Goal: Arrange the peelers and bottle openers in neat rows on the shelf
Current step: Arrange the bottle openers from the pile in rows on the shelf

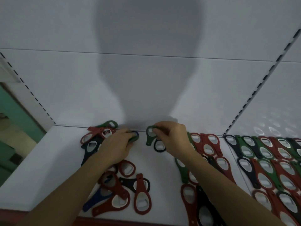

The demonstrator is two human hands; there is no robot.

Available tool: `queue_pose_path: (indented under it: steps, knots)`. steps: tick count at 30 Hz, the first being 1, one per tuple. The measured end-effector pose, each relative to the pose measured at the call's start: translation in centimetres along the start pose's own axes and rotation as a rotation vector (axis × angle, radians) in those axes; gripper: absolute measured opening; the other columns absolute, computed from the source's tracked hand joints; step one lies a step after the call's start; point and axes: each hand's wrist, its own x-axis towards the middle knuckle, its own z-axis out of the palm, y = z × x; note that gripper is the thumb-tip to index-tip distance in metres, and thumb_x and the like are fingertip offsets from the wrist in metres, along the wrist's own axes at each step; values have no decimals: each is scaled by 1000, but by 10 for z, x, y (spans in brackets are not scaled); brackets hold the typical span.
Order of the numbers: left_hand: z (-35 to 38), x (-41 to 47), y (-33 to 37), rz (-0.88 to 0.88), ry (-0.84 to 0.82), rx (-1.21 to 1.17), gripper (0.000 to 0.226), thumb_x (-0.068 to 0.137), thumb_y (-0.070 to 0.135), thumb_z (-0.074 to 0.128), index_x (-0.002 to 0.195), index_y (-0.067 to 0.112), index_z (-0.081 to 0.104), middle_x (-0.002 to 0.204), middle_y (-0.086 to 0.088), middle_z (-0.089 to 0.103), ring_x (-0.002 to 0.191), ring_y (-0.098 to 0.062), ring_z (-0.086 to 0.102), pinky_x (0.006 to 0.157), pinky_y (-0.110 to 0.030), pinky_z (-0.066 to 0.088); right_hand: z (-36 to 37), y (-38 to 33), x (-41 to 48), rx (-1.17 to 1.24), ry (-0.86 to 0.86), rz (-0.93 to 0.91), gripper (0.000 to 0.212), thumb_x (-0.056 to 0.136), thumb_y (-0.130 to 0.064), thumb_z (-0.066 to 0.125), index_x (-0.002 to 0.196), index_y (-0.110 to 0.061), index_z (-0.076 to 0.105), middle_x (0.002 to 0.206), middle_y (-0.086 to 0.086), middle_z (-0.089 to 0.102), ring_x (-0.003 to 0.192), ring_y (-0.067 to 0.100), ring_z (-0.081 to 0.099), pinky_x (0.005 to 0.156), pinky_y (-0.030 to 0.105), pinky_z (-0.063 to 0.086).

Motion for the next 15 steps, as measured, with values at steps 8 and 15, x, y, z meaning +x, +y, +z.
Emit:
queue_pose_path:
  steps: [8, 15]
  knots:
    - [-8, 5, -13, -99, 175, -345, 12, 100, 20, 63, 93, 12, 69, 85, 4, 63, 78, -13, 61, 72, -38, 53, 17, -14, 16, -170, -27, -130, 12, 95, -15, 68, 94, -7, 78, 85, 2, 71, 75, 7, 54, 71, 16, 45]
    - [1, 8, 1, 66, 163, -413, 22, 96, 20, 67, 85, 37, 60, 84, 16, 62, 77, 0, 59, 67, -20, 46, 16, -9, 33, -172, -74, -19, 10, 91, -11, 71, 96, -6, 79, 97, 2, 76, 83, 6, 61, 80, 7, 44]
